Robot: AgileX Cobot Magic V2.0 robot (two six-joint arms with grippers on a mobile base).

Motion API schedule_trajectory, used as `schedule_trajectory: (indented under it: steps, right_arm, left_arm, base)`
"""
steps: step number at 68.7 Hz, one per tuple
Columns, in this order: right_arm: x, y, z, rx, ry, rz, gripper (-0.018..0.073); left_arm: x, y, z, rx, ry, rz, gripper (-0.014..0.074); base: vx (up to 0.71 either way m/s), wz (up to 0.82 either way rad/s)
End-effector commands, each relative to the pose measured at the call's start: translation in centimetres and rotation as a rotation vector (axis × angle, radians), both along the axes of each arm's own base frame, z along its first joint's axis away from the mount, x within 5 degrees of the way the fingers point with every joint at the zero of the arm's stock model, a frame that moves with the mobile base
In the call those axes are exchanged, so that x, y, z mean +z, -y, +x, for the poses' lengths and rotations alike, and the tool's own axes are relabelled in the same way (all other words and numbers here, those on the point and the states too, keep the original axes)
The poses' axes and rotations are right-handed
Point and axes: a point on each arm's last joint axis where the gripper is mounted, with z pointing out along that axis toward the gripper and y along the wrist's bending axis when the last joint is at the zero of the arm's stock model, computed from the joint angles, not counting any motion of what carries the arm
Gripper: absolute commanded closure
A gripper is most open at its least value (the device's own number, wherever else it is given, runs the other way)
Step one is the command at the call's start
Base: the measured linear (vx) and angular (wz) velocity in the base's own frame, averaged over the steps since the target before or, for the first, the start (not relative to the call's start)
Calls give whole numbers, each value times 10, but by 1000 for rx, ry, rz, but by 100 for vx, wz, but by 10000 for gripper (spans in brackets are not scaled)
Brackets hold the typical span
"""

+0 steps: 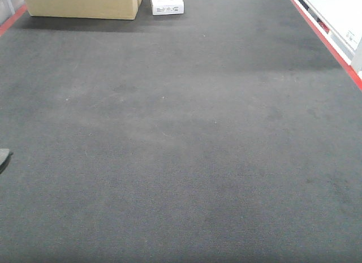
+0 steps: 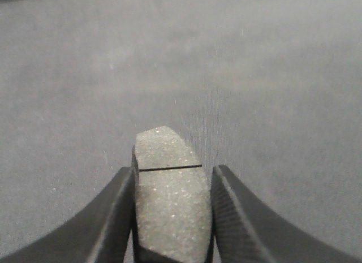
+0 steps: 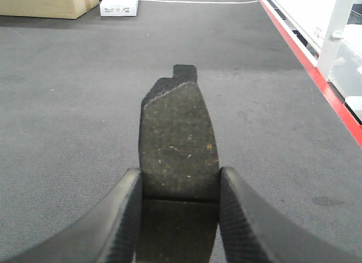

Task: Move and align brake pads A on conveyor
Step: 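Extend the left gripper with its pad out over the belt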

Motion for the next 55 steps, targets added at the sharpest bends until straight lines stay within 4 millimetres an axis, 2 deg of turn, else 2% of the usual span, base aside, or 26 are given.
schedule_trajectory:
  steps: [1, 11, 17, 24, 38, 46, 55]
  right_arm:
    - [18, 1, 2, -16, 117, -7, 564]
    - [18, 1, 2, -16, 117, -7, 564]
    - [18, 1, 2, -16, 117, -7, 564]
    - [18, 1, 2, -16, 117, -7, 564]
    - [18, 1, 2, -16, 117, -7, 564]
    - [18, 1, 2, -16, 117, -7, 564]
    - [18, 1, 2, -16, 117, -7, 564]
  left_arm:
    - [21, 2, 23, -10, 64, 2, 486]
    - [20, 13, 65, -81, -13, 18, 485]
    - [19, 26, 89, -142, -27, 15, 485]
    - [12, 47, 118, -235, -80, 50, 484]
    - [-8, 87, 159, -374, -257, 69, 484]
    - [-19, 99, 182, -320, -395, -28, 484]
    - [-24, 102, 206, -219, -469, -61, 484]
  base:
    - [0, 0]
    - [0, 0]
    - [0, 0]
    - [0, 0]
    - [0, 0]
    - [0, 0]
    - [0, 0]
